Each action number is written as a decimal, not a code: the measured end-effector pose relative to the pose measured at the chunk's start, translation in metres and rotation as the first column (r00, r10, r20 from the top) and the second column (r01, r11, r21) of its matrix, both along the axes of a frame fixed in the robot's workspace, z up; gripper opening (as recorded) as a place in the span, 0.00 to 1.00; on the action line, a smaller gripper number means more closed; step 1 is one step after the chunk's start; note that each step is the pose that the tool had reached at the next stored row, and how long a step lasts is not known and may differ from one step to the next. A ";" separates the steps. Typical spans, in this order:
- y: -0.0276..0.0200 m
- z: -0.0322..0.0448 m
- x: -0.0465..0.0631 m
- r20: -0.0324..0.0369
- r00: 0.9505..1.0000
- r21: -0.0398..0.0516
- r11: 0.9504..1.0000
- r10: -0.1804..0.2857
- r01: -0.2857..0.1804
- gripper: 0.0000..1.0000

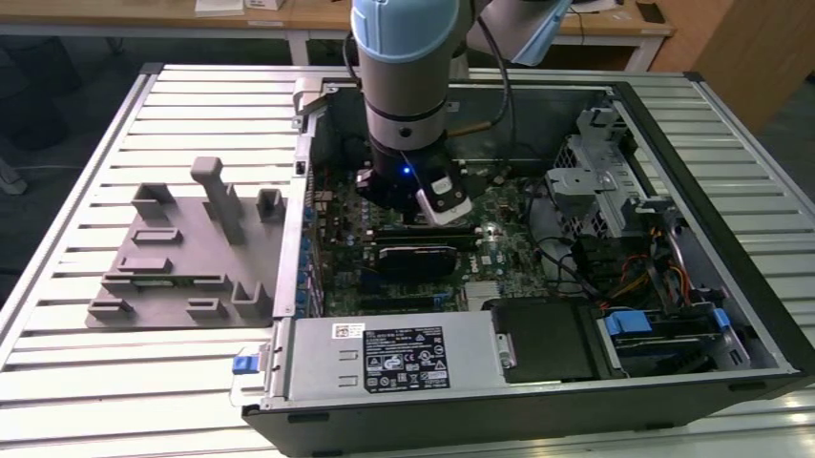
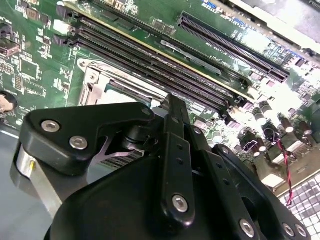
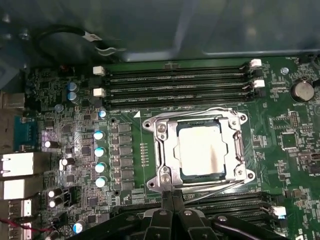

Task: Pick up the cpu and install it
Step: 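Install the second cpu locking lever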

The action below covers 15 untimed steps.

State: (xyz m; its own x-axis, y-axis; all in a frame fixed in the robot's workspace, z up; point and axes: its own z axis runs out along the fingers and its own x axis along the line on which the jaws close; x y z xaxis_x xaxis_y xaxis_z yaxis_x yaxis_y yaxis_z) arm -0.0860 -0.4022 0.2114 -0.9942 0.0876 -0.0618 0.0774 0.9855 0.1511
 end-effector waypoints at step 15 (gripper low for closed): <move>-0.0116 -0.0027 0.000 0.001 1.000 0.068 0.998 0.007 -0.007 0.11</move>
State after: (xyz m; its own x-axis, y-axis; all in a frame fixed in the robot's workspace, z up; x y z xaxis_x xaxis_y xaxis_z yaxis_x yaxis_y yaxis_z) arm -0.0863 -0.4138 0.2087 -0.9949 0.0842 -0.0562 0.0701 0.9734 0.2182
